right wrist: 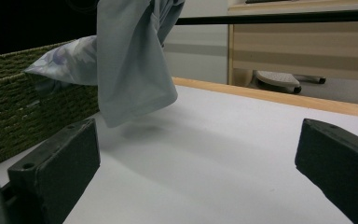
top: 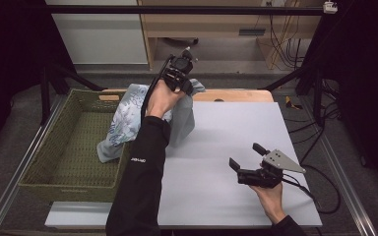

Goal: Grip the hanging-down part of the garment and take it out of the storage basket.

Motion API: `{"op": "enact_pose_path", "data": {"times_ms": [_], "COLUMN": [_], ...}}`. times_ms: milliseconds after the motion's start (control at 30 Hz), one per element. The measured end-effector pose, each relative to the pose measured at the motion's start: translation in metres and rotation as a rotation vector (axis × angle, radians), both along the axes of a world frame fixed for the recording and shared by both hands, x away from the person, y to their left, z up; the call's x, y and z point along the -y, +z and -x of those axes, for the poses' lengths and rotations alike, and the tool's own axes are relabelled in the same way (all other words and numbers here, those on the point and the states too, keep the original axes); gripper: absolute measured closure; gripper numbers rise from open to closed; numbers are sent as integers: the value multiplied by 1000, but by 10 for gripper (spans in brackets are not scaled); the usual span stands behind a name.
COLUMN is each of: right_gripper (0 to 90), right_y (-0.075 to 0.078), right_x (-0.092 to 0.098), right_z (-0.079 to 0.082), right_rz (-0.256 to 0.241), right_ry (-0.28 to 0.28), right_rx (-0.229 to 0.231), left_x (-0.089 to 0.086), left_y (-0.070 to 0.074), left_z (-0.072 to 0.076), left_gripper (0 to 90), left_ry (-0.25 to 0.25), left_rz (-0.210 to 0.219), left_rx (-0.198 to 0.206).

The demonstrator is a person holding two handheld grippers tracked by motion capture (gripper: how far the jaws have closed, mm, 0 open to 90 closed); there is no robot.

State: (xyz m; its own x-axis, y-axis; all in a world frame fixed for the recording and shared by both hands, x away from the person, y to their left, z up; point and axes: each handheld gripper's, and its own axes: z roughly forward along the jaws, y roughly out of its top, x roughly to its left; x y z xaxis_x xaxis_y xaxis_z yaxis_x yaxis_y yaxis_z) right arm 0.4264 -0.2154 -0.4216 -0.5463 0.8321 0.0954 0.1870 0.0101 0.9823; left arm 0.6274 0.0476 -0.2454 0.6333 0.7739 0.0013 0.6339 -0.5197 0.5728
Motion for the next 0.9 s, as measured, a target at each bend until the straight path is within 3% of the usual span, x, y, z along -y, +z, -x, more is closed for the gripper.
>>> {"op": "enact_pose_path", "data": {"times_ms": [467,633,700,900], "right_gripper": [3,3,4,4], "right_y": [2,6,11,16], "right_x": [0,-6,-15,-29], "right_z": [-6,-14,-17,-28], "right_rz": [1,5,-28,-10], "right_ry": [8,30,39,51], "right_rx": [-4,14,2,11], "left_x": [-2,-3,-3,-4], "left_y": [2,3,4,5], "left_z": [2,3,4,4], "left_gripper": [848,848,848,847], "left_ry": [0,2,0,-3], "left_rz": [1,3,4,-3], "left_rx": [4,12,9,13]}}
